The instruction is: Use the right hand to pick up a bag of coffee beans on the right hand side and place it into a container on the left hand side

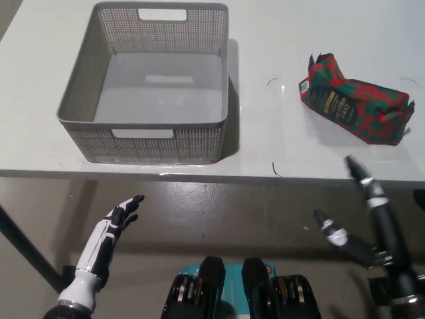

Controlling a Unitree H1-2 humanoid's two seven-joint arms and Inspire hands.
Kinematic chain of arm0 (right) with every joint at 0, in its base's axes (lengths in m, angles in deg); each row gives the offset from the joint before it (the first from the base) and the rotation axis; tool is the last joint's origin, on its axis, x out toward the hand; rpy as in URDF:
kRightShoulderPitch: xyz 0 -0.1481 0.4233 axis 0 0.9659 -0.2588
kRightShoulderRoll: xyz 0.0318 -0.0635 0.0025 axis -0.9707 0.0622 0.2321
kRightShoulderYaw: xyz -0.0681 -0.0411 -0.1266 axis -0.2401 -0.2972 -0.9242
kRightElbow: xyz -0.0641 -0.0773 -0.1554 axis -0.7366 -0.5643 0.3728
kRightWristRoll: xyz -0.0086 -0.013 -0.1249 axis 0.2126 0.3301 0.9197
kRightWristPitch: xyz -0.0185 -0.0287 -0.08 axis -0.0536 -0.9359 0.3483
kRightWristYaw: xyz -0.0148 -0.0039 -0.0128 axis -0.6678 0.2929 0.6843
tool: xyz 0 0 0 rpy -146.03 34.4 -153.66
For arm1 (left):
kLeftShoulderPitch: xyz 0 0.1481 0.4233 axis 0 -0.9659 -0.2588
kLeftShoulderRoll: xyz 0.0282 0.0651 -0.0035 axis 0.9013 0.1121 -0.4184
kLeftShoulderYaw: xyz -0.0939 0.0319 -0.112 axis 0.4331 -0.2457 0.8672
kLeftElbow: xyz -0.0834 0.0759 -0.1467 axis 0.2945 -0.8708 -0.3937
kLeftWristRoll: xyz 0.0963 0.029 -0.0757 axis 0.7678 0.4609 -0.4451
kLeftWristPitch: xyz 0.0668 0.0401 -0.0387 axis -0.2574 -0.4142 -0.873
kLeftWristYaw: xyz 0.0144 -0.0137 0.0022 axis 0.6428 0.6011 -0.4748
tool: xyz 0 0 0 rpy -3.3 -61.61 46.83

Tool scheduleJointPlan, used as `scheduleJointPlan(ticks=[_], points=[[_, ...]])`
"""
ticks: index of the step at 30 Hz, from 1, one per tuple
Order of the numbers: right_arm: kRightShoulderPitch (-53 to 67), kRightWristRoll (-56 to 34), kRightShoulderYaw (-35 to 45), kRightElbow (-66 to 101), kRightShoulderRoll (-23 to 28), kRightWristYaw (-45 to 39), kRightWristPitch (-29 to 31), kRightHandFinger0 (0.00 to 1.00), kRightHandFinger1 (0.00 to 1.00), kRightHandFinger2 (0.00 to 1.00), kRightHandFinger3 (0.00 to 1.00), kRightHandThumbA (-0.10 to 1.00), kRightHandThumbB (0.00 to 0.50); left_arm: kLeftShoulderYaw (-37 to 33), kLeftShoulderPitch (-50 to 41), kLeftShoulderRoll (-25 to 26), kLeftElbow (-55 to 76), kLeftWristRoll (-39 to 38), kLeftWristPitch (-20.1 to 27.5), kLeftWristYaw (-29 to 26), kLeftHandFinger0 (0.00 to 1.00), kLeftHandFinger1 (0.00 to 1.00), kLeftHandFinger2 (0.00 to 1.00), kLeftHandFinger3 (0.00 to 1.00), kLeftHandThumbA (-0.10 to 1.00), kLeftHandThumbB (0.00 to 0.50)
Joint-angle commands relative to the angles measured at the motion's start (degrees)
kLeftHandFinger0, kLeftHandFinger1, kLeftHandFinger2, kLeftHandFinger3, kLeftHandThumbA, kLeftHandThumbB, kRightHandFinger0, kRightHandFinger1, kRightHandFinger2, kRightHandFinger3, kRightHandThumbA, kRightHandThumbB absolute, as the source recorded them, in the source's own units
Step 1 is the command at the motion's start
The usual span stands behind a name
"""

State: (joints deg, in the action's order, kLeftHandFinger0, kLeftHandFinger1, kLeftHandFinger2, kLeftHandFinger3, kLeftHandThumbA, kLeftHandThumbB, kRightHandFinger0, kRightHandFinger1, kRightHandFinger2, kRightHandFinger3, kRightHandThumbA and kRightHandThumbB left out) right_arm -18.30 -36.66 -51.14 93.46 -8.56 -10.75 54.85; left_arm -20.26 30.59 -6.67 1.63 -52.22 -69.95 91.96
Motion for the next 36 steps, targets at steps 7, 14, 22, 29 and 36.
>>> scheduleJointPlan(ticks=[7,14,22,29,36], points=[[-13.52,3.99,4.08,14.0,11.27,-5.61,-16.92,1.0,1.0,1.0,1.0,0.98,0.314,0.47,1.22,0.79,2.08,-1.16,1.84,0.97,1.0,1.0,1.0,1.0,1.0,0.226],[-25.11,12.05,0.9,15.53,20.58,-13.89,-28.92,1.0,1.0,1.0,1.0,1.0,0.384,0.57,-0.5,1.11,2.85,-1.88,1.76,1.45,1.0,1.0,1.0,1.0,1.0,0.233],[-44.65,17.25,-9.34,0.6,28.94,-25.82,-36.97,1.0,1.0,1.0,1.0,1.0,0.493,-0.42,-3.62,0.03,2.97,-1.48,2.91,1.39,1.0,1.0,1.0,1.0,1.0,0.235],[-60.7,21.75,-20.71,-22.36,26.01,-31.78,-37.41,1.0,1.0,1.0,1.0,0.95,0.5,-0.42,-4.64,-0.27,2.75,-1.31,3.41,1.1,1.0,1.0,1.0,1.0,1.0,0.237],[-70.2,23.39,-27.13,-42.49,21.57,-30.69,-34.71,1.0,1.0,1.0,1.0,0.9,0.5,-0.37,-4.82,-0.49,2.85,-1.79,3.23,1.24,1.0,1.0,1.0,1.0,1.0,0.242]])
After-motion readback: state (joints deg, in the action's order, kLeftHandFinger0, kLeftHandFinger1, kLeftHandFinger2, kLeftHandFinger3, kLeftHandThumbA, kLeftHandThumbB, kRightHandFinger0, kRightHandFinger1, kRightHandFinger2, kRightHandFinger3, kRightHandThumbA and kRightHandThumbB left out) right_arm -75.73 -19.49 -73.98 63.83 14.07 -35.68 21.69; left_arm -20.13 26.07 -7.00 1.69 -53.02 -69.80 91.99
